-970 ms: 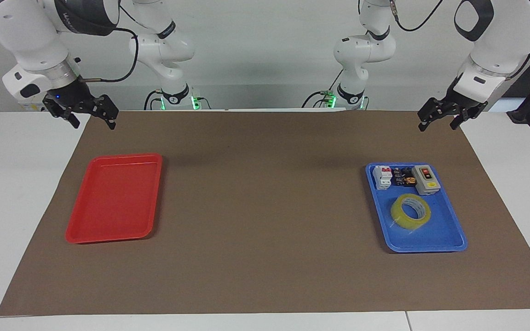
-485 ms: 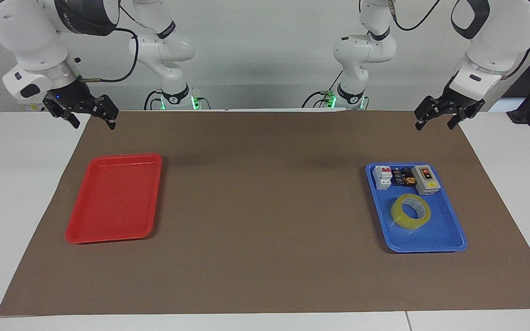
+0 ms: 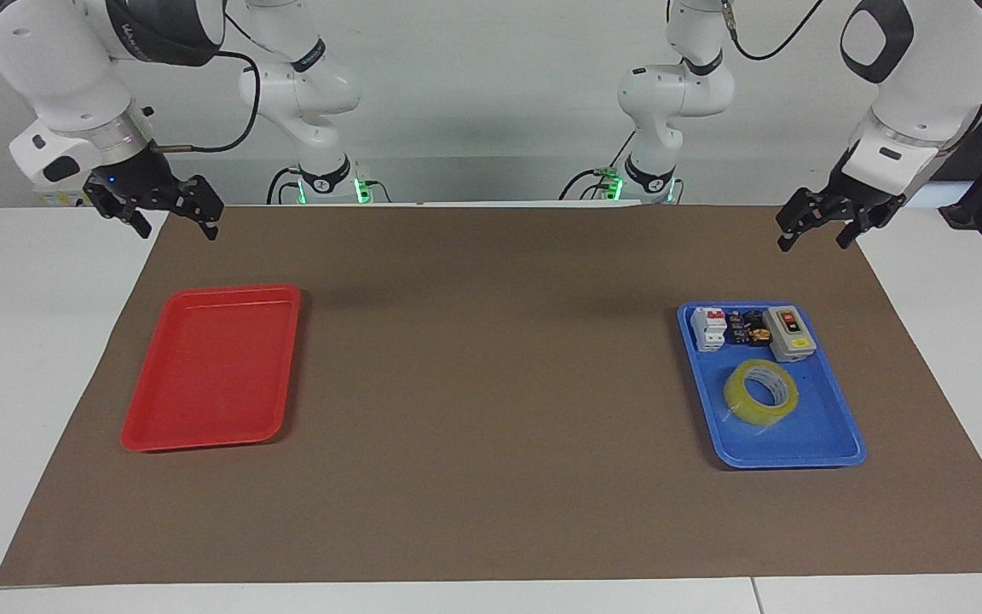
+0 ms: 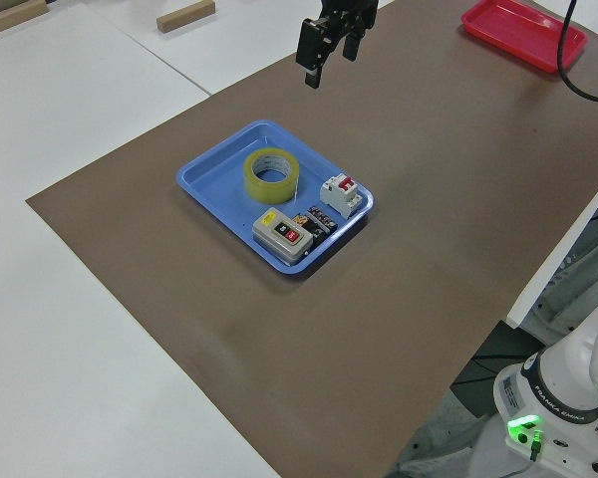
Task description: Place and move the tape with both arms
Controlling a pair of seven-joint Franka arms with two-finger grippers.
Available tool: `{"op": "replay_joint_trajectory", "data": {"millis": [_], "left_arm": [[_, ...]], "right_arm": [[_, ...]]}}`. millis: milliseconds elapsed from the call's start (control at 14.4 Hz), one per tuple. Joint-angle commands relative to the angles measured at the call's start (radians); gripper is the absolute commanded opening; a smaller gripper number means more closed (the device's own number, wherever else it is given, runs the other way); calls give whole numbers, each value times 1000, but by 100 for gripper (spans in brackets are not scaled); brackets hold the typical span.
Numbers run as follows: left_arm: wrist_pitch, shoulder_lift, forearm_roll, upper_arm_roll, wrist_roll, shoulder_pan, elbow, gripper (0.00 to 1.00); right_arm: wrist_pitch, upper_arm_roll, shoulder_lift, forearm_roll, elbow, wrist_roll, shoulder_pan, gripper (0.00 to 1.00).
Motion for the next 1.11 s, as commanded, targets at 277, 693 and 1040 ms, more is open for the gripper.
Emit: {"op": "replay_joint_trajectory", "data": {"millis": [277,693,1040], "left_arm": [[340,254,3,11,68,55,-54,100],[578,354,3,11,81,71,-161,100],[672,370,3,11,68,63,-236,39]], "right_arm": [[52,20,-19,16,-33,-11,79,100],[151,20,-20,70,-81,20,115,100],[158,20,-51,70,-148,26,95,100]]}}
